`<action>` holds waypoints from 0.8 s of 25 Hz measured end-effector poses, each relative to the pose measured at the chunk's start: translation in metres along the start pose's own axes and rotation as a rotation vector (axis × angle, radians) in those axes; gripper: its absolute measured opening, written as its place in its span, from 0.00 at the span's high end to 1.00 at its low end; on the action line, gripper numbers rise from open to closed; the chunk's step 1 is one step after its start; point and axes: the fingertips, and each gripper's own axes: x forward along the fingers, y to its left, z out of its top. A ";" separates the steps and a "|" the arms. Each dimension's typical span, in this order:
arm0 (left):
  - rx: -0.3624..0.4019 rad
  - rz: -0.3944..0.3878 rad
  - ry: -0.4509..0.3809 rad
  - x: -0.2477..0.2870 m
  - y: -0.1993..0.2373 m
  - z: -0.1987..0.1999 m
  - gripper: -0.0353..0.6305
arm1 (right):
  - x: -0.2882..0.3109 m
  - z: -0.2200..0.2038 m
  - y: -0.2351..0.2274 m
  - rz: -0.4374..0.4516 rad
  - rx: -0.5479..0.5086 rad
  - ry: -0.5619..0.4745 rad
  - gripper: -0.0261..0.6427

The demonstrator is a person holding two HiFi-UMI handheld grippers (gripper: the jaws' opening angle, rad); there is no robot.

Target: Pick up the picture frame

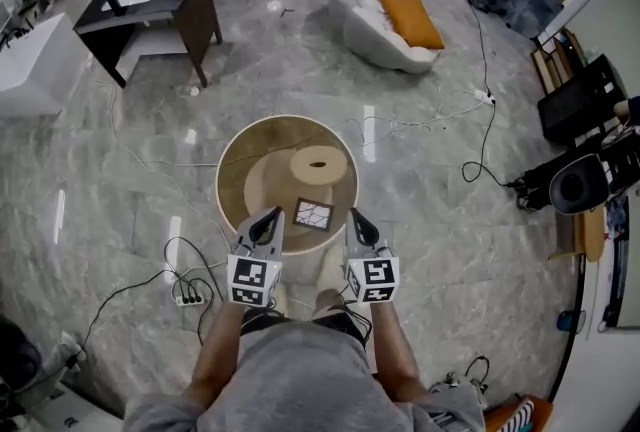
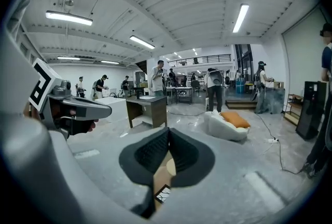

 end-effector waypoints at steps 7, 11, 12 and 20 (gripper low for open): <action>-0.053 0.065 0.107 0.070 0.012 -0.040 0.92 | 0.066 -0.047 -0.044 0.070 0.048 0.104 0.96; -0.081 0.089 0.163 0.104 0.019 -0.071 0.92 | 0.100 -0.082 -0.061 0.103 0.071 0.154 0.96; -0.085 0.095 0.173 0.113 0.022 -0.078 0.92 | 0.109 -0.090 -0.064 0.111 0.074 0.162 0.96; -0.094 0.090 0.242 0.173 0.034 -0.143 0.92 | 0.167 -0.155 -0.073 0.168 0.085 0.213 0.96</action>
